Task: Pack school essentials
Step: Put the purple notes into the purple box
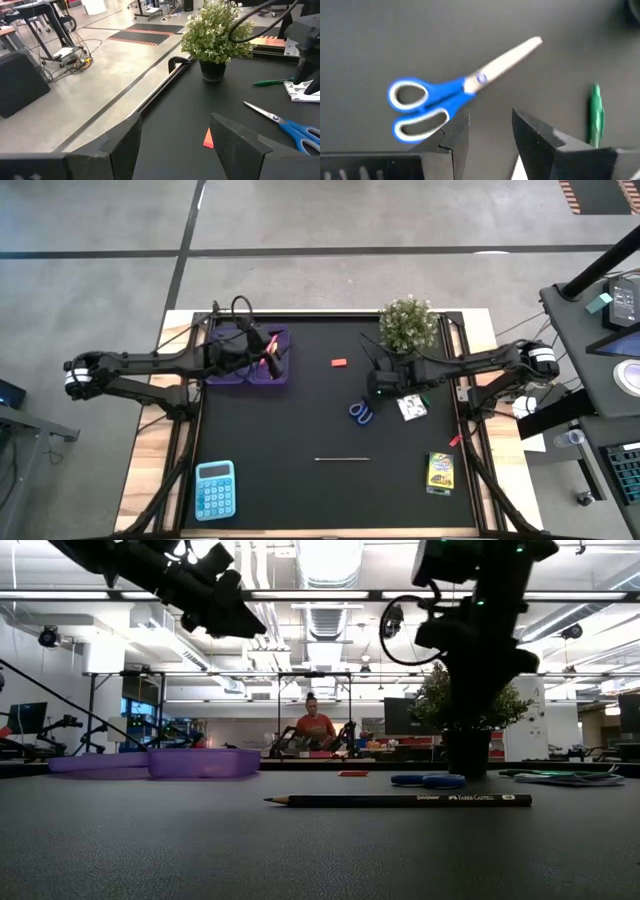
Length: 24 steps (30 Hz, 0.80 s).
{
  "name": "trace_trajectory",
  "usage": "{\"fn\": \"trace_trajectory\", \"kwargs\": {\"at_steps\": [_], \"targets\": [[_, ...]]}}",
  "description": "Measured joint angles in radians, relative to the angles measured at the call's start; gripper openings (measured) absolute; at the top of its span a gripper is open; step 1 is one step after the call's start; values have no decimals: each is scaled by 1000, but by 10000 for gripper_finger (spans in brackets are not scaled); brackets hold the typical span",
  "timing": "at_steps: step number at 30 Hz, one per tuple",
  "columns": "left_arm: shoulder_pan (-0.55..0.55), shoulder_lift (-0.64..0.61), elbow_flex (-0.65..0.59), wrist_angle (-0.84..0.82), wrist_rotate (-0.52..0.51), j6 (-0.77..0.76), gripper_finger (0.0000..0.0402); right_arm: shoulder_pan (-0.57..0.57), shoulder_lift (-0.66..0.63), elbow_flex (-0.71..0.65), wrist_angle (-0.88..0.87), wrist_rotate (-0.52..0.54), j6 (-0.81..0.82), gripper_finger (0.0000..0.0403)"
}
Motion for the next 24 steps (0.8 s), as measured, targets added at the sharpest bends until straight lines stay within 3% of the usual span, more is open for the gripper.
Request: {"fn": "trace_trajectory", "kwargs": {"at_steps": [12,24], "targets": [[1,-10,-32,53,0,3,217,52,3,-95,-103,-44,214,137],[1,-10,-32,57,-1,3,217,34,3,-222,55,-44,241,137]]}}
